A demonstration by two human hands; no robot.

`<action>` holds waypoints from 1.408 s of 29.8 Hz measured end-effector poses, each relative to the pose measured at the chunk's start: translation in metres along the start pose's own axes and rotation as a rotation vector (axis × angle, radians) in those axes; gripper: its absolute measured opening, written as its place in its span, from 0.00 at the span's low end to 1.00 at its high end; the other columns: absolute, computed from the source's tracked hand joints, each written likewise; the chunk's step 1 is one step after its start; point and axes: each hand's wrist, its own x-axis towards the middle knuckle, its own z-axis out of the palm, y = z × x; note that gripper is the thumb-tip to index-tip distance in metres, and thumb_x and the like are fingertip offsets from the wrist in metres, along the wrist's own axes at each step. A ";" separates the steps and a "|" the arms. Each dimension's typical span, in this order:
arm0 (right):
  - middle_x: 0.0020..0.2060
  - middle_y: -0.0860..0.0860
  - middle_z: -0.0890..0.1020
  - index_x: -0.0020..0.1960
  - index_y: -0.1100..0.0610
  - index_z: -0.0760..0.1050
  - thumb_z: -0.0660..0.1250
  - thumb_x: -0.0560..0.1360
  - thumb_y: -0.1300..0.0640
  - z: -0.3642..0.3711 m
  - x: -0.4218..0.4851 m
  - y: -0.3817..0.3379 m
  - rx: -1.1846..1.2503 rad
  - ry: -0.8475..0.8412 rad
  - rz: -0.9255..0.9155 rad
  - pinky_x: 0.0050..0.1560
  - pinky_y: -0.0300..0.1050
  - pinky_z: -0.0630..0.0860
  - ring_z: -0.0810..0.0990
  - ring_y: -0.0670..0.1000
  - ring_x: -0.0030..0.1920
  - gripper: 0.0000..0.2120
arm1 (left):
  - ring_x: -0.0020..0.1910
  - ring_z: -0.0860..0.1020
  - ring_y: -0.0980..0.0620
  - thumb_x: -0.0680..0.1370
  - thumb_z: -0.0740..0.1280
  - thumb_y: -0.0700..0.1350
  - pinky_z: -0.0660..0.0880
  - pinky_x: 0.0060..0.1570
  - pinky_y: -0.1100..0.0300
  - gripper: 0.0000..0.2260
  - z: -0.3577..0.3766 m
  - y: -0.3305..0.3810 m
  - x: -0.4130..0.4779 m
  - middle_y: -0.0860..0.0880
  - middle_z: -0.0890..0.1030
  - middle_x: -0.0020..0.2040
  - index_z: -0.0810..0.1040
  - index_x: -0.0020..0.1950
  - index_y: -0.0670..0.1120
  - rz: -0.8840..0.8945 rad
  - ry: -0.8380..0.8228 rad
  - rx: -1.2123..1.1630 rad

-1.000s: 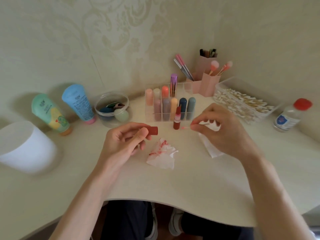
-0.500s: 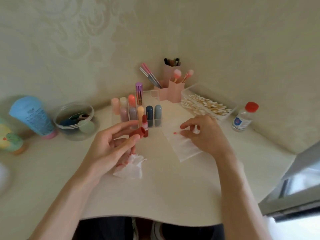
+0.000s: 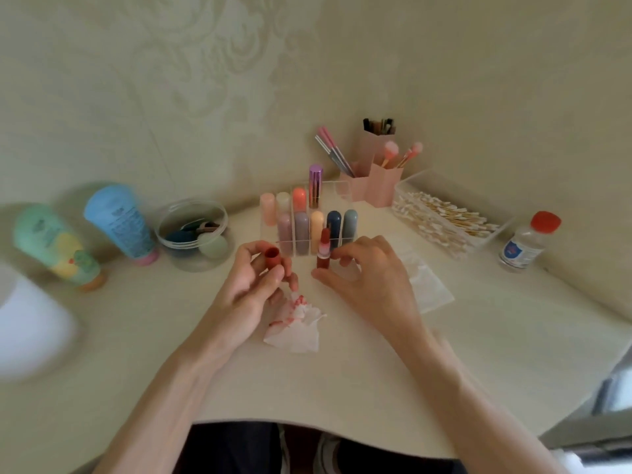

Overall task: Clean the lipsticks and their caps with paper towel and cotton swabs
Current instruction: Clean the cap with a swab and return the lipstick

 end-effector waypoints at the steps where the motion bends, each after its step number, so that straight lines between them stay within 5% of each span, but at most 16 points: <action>1: 0.44 0.44 0.80 0.49 0.48 0.84 0.76 0.73 0.38 0.002 0.001 -0.003 -0.009 -0.009 0.004 0.46 0.46 0.68 0.72 0.49 0.48 0.14 | 0.45 0.79 0.47 0.85 0.59 0.33 0.79 0.42 0.58 0.07 0.000 0.001 -0.001 0.43 0.76 0.49 0.67 0.60 0.42 -0.010 -0.012 -0.026; 5: 0.46 0.46 0.80 0.48 0.50 0.82 0.74 0.76 0.43 0.011 0.000 -0.007 -0.071 -0.021 0.002 0.44 0.46 0.65 0.73 0.51 0.48 0.11 | 0.40 0.74 0.46 0.85 0.62 0.37 0.77 0.43 0.58 0.05 0.001 0.004 -0.006 0.44 0.73 0.42 0.67 0.58 0.43 -0.047 -0.019 -0.117; 8: 0.46 0.44 0.82 0.51 0.49 0.84 0.75 0.76 0.48 0.009 -0.004 -0.012 0.036 -0.020 -0.019 0.47 0.45 0.70 0.76 0.49 0.50 0.07 | 0.39 0.73 0.51 0.82 0.67 0.39 0.75 0.44 0.61 0.11 0.001 0.004 -0.005 0.45 0.70 0.42 0.75 0.64 0.46 0.021 0.060 0.045; 12: 0.38 0.39 0.83 0.50 0.50 0.85 0.76 0.75 0.55 0.000 -0.013 -0.024 0.293 -0.081 -0.104 0.45 0.32 0.72 0.81 0.45 0.43 0.04 | 0.37 0.69 0.51 0.81 0.71 0.45 0.68 0.41 0.59 0.12 0.000 0.008 -0.004 0.46 0.67 0.38 0.82 0.64 0.54 0.107 0.077 0.211; 17: 0.38 0.43 0.81 0.47 0.53 0.84 0.74 0.78 0.59 -0.003 -0.013 -0.029 0.306 -0.162 -0.265 0.45 0.34 0.69 0.77 0.49 0.43 0.02 | 0.32 0.75 0.62 0.81 0.69 0.43 0.70 0.37 0.72 0.09 0.005 0.009 -0.006 0.60 0.74 0.30 0.85 0.60 0.45 0.132 0.107 0.190; 21: 0.38 0.43 0.79 0.46 0.54 0.82 0.72 0.79 0.60 -0.005 -0.015 -0.030 0.324 -0.200 -0.298 0.45 0.33 0.68 0.75 0.48 0.42 0.03 | 0.31 0.77 0.64 0.81 0.69 0.39 0.70 0.36 0.75 0.10 0.006 0.009 -0.008 0.61 0.77 0.29 0.84 0.60 0.39 0.137 0.121 0.141; 30: 0.39 0.42 0.81 0.49 0.51 0.83 0.76 0.78 0.56 -0.003 -0.018 -0.029 0.326 -0.114 -0.281 0.47 0.33 0.70 0.78 0.47 0.45 0.02 | 0.34 0.64 0.51 0.75 0.77 0.49 0.63 0.35 0.62 0.07 0.003 0.011 -0.009 0.43 0.66 0.34 0.90 0.51 0.50 0.091 0.244 0.070; 34: 0.38 0.45 0.77 0.46 0.55 0.80 0.78 0.75 0.55 0.000 -0.018 -0.029 0.280 0.075 -0.316 0.42 0.44 0.75 0.76 0.48 0.42 0.08 | 0.36 0.60 0.42 0.74 0.77 0.50 0.59 0.37 0.55 0.07 0.004 0.012 -0.009 0.38 0.62 0.35 0.90 0.50 0.49 0.084 0.264 0.074; 39: 0.40 0.42 0.82 0.47 0.55 0.79 0.79 0.75 0.55 0.003 -0.022 -0.028 0.302 0.043 -0.263 0.43 0.34 0.72 0.81 0.45 0.43 0.09 | 0.32 0.61 0.51 0.77 0.75 0.49 0.61 0.35 0.60 0.09 0.003 0.009 -0.009 0.47 0.63 0.32 0.88 0.53 0.46 0.058 0.226 0.024; 42: 0.42 0.42 0.85 0.53 0.54 0.82 0.78 0.76 0.57 0.003 -0.021 -0.028 0.403 -0.062 -0.226 0.43 0.36 0.76 0.84 0.46 0.45 0.08 | 0.31 0.61 0.52 0.76 0.75 0.49 0.60 0.34 0.60 0.09 0.003 0.011 -0.010 0.49 0.63 0.31 0.88 0.53 0.46 0.051 0.207 -0.004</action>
